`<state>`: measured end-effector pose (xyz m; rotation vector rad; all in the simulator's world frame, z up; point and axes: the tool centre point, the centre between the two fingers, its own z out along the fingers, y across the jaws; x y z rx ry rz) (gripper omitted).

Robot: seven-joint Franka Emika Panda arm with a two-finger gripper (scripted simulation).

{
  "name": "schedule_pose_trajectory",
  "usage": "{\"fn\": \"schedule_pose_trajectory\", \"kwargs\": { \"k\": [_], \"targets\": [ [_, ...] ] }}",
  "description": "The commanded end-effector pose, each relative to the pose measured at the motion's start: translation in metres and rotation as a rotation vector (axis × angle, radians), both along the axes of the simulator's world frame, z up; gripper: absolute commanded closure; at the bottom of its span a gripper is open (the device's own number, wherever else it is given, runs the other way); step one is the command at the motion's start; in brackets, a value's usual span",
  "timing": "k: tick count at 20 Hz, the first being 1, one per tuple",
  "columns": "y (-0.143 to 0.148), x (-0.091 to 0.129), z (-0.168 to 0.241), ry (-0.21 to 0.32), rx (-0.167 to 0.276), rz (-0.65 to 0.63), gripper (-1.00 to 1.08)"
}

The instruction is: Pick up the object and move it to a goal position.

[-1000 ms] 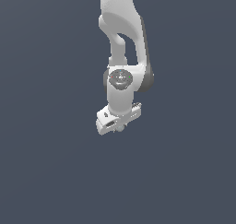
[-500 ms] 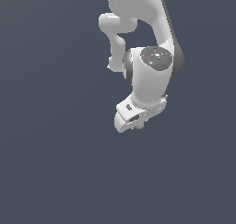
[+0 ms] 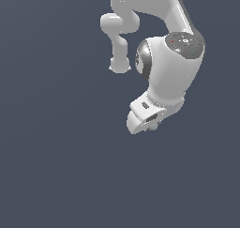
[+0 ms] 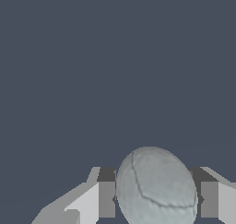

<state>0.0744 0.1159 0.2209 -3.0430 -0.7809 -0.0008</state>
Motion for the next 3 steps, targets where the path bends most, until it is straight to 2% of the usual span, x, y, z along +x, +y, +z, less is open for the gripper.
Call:
{"fn": "schedule_pose_trajectory", "kwargs": {
  "k": [1,3],
  "targets": [
    [0.0025,0.0016,0.0031,0.000,0.000,-0.001,1.08],
    [0.0031,0.0019,0.0037,0.000,0.000,-0.001,1.08]
  ]
}}
